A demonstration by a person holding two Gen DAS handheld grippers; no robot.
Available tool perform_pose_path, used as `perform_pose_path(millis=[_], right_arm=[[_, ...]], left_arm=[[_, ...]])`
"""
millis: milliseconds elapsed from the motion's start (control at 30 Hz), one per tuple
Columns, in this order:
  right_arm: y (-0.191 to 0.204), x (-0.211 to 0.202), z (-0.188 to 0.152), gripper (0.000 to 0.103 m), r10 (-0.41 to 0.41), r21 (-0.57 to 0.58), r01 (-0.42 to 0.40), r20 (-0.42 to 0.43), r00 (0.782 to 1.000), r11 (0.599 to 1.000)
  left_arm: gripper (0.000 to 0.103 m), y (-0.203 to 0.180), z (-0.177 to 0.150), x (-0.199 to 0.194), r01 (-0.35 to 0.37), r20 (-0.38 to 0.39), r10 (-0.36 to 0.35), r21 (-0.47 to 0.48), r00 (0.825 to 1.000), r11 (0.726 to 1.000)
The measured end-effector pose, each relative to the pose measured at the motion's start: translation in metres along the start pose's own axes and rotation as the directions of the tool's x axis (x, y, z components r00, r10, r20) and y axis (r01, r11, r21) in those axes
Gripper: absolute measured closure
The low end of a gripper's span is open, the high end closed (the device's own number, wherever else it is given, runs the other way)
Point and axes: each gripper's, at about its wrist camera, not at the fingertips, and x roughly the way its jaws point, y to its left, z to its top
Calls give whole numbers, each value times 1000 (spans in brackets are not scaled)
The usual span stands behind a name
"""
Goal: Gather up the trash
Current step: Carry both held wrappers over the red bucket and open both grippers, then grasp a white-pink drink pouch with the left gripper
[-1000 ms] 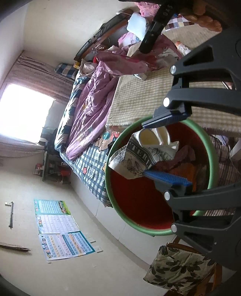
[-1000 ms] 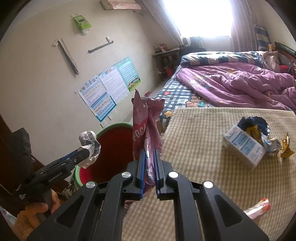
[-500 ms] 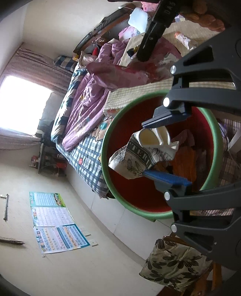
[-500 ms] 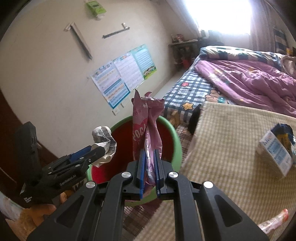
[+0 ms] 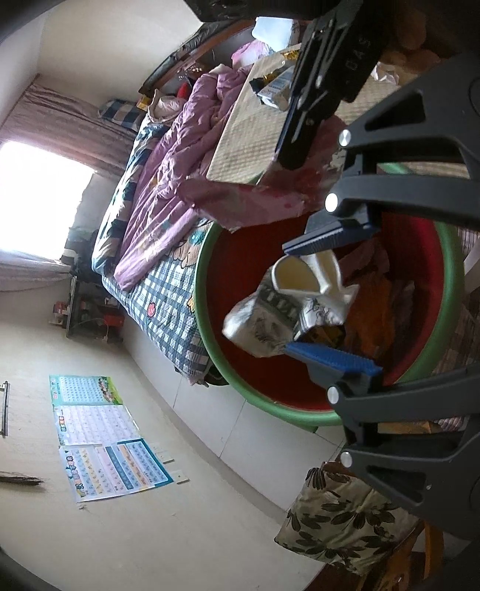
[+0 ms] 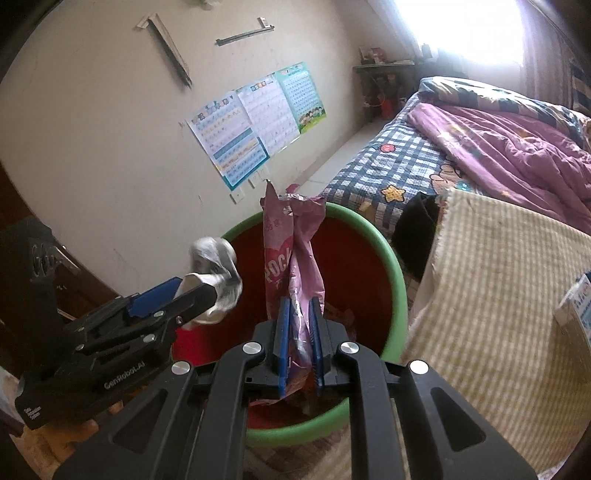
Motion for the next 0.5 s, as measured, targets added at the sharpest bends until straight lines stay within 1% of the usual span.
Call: perform_pose_path(millis=[33,67,100,133,233,333,500], right_arm=[[0,2,2,87,2,-3,-2,4,1000,1000],[-1,2,3,76,5,-4,-5,6,1000,1000],[0,2,5,61,9,-4,-9,10,1000,1000],[0,1,6,57,13,-5,-13,22,1000,1000],[-2,-7,10,56,15,-12,-15,50,999,1000],[-9,-22,11,55,18,7,-19,72,997,1000],[-18,-53,9,55,-20,4,20,107,994,1000]], left_arm=[[55,0,1,1,-7,0,7,-1,1000,1000],[48,3,1,3,-11,-1,11,-4,1000,1000],[36,3,2,2,-18,2,18,-9,1000,1000],[34,5,2,1,-22,14,22,-20,1000,1000],[32,9,3,-3,-29,31,30,-38,999,999],[32,8,4,-8,-29,45,31,-46,998,999],[32,0,3,-19,-21,78,24,-45,997,999]])
